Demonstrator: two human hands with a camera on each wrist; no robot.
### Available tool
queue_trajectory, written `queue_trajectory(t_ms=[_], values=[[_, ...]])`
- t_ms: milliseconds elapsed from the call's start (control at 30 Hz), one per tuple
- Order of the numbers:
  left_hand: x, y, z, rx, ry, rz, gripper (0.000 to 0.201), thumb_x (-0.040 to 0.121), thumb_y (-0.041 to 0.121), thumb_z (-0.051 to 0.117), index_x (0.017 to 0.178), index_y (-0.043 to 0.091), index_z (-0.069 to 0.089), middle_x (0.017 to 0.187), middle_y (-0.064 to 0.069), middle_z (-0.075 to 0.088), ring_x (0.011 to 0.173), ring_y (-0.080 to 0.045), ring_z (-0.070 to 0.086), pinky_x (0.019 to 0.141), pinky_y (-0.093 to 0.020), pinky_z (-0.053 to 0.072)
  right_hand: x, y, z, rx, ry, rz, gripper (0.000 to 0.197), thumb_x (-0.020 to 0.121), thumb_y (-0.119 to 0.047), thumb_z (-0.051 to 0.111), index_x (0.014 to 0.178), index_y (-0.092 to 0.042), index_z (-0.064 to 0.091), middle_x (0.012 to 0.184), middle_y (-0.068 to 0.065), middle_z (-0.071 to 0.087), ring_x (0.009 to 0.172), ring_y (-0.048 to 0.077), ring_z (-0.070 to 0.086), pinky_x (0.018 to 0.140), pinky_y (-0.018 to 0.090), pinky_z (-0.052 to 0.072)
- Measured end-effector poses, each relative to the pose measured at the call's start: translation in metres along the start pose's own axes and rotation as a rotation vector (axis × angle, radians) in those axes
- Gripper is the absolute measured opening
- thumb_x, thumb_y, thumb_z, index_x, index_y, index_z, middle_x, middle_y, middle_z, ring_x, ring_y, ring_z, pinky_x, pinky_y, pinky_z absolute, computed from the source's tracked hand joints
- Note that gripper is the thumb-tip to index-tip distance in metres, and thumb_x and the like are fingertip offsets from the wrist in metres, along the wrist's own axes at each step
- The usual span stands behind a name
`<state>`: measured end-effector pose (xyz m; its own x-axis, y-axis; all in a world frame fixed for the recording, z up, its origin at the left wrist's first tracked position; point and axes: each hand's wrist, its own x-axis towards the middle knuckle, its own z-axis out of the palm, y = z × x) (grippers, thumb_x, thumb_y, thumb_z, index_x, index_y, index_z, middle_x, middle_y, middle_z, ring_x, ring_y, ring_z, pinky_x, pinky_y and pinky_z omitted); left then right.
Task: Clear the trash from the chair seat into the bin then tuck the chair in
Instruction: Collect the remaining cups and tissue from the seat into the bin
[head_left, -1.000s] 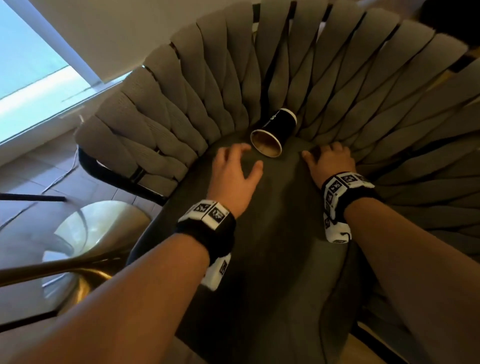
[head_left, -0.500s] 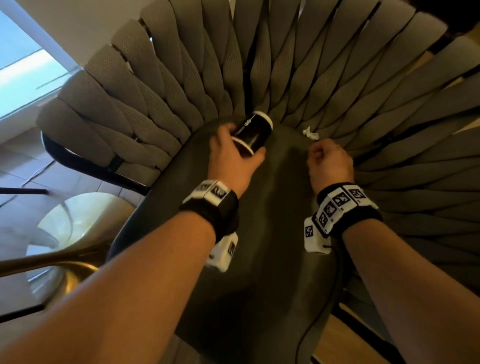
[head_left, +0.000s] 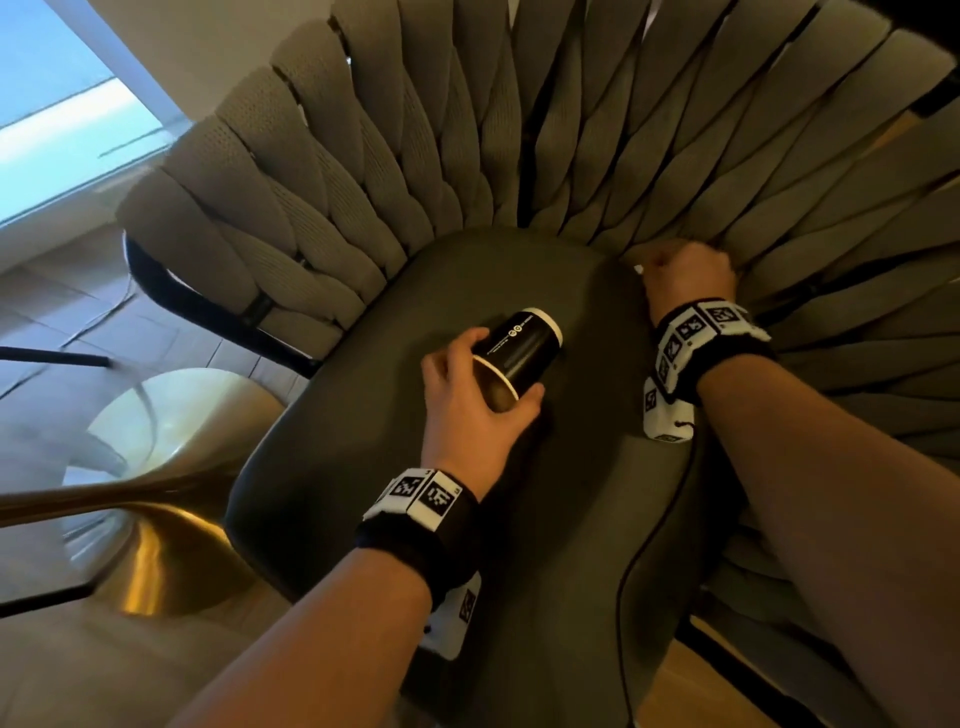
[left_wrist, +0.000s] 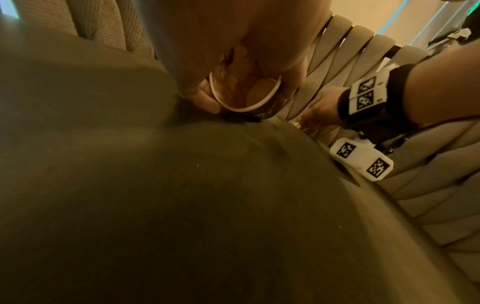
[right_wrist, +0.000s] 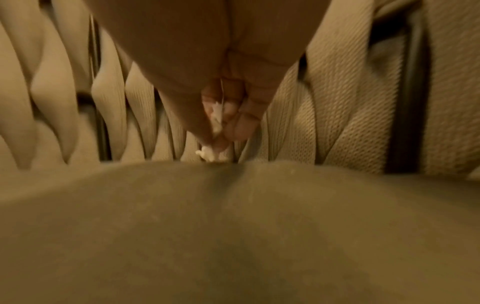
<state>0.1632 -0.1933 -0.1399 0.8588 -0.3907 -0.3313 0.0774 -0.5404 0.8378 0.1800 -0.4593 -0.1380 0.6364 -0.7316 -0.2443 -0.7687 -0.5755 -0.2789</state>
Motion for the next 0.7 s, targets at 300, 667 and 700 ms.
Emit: queue_trajectory(t_ms=[300,667,700], values=[[-0.081,-0.001,-0.013,0.013,-0.077,-0.021,0.073,0.083,0.059,0.068,0.144,0.046,0.030,0.137,0.009,0.038,0.121,-0.009,0.045,0.098,-0.028,0.045,-0.120,0.003,-0.022,0.335,0.070,0.005,0.024,0.093,-0.023,0.047,0.100,-0.011,0.066,0.106,0.019,0.065,0.096,0.035,0.059,0.074,0.029,0.039],[-0.313,-0.054,0.036,-0.056,-0.245,-0.212,0.104,0.062,0.050,0.090,0.146,0.040,0.030,0.127,0.025,0.052,0.108,0.021,0.050,0.089,-0.002,0.038,-0.382,0.138,-0.001,0.302,-0.442,-0.065,0.006,0.094,-0.023,0.052,0.092,-0.023,0.058,0.095,0.000,0.064,0.094,0.022,0.062,0.076,0.025,0.042],[-0.335,-0.065,0.043,-0.068,-0.264,-0.237,0.096,0.060,0.049,0.091,0.140,0.040,0.038,0.124,0.023,0.055,0.106,0.022,0.051,0.085,0.000,0.040,-0.403,0.159,0.007,0.276,-0.499,-0.051,0.004,0.093,-0.024,0.053,0.096,-0.023,0.057,0.095,0.001,0.064,0.093,0.022,0.063,0.076,0.027,0.044]])
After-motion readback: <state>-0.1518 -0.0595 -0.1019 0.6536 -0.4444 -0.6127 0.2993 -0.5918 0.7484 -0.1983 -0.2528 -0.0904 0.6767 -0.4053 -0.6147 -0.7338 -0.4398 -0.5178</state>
